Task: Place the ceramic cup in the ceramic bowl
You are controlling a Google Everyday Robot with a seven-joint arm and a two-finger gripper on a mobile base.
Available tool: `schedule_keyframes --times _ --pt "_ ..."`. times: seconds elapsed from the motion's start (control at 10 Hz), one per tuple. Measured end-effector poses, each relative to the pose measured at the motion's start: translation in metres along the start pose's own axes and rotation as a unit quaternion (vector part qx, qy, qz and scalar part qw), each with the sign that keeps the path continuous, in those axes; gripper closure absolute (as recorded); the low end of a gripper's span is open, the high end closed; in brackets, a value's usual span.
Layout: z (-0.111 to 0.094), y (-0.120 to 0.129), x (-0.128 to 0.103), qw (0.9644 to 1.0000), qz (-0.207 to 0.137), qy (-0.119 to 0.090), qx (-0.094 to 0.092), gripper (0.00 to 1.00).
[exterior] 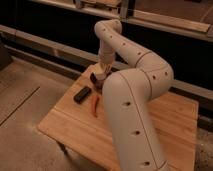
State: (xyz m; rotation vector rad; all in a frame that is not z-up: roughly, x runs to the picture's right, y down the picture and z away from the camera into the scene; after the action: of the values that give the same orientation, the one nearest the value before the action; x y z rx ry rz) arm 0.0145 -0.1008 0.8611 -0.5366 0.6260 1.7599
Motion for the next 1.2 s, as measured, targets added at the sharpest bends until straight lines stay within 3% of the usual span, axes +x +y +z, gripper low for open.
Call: schedule_keyframes --times 0.4,1.0,1.2 --pt "0.008 -0.012 -0.007 0.9999 0.008 0.006 0.005 1.00" --pt "0.018 0.001 -0.005 0.9997 -0.004 0.022 -0.003 0.99" --pt "0.019 0.002 -0.005 0.9997 -0.005 0.025 -0.004 0.82"
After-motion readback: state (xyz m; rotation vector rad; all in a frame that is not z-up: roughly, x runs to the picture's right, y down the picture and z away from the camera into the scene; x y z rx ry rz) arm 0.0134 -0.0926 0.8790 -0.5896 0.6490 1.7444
